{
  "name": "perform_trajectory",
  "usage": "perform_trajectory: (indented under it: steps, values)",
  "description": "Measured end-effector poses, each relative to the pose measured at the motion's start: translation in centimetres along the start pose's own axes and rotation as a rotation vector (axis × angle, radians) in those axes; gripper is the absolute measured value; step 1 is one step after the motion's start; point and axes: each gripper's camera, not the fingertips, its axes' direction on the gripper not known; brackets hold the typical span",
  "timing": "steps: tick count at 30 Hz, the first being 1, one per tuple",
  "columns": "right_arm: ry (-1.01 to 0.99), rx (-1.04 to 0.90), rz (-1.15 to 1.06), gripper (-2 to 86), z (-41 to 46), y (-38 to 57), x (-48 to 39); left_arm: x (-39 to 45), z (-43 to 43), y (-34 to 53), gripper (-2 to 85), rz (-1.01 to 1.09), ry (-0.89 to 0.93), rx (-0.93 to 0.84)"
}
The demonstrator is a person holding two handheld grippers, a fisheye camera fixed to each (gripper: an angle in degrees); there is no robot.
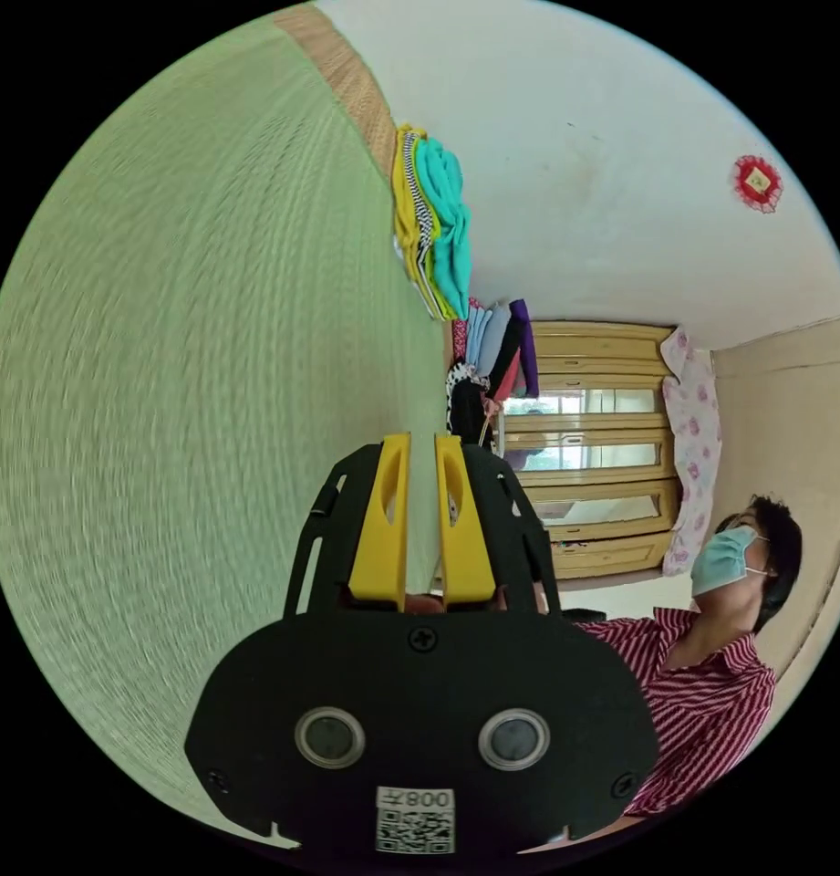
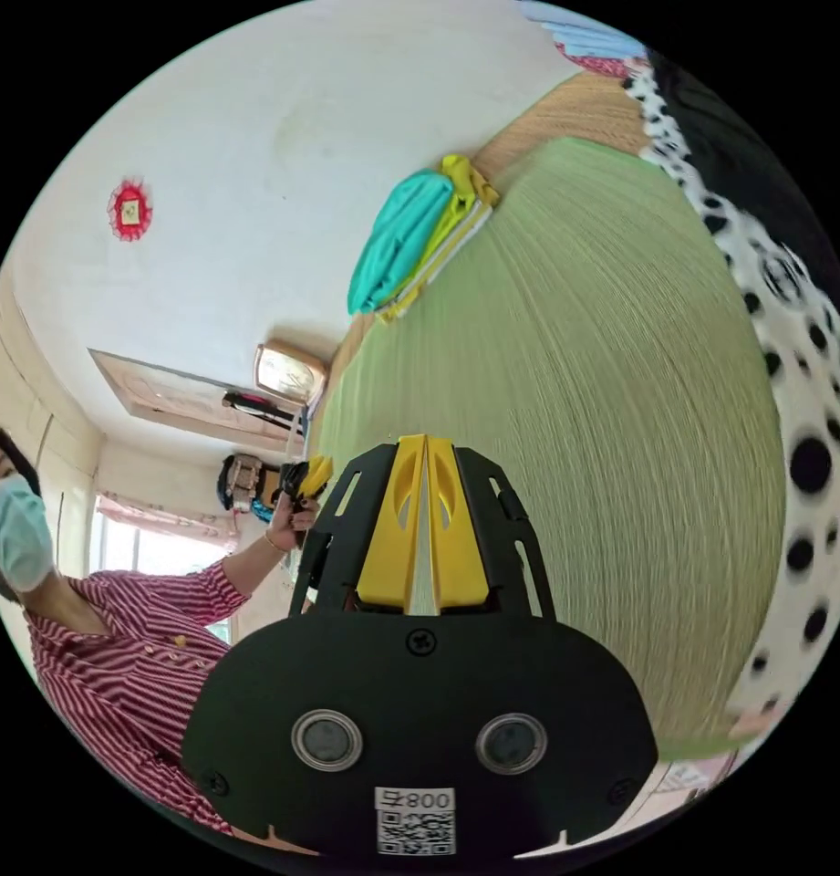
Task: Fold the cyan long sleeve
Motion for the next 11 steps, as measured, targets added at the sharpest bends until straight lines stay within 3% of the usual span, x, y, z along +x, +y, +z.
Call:
perform_trajectory:
  steps: [5,9,11]
  values:
    - [0.162,0.101,0.103,1.2,-3.6,6.8,1.3,0.2,-3.0,7.2,5.2,-0.067,0.044,0.020]
    - [0.290,0.229,0.094,3.1,-7.7,6.8,0.3,1.6,-3.7,10.0,5.3,-0.054,0.057,-0.024]
    - [0.447,0.305,0.076,5.5,-10.4,5.4,-0.9,2.1,-3.9,10.7,5.3,-0.049,0.061,-0.035]
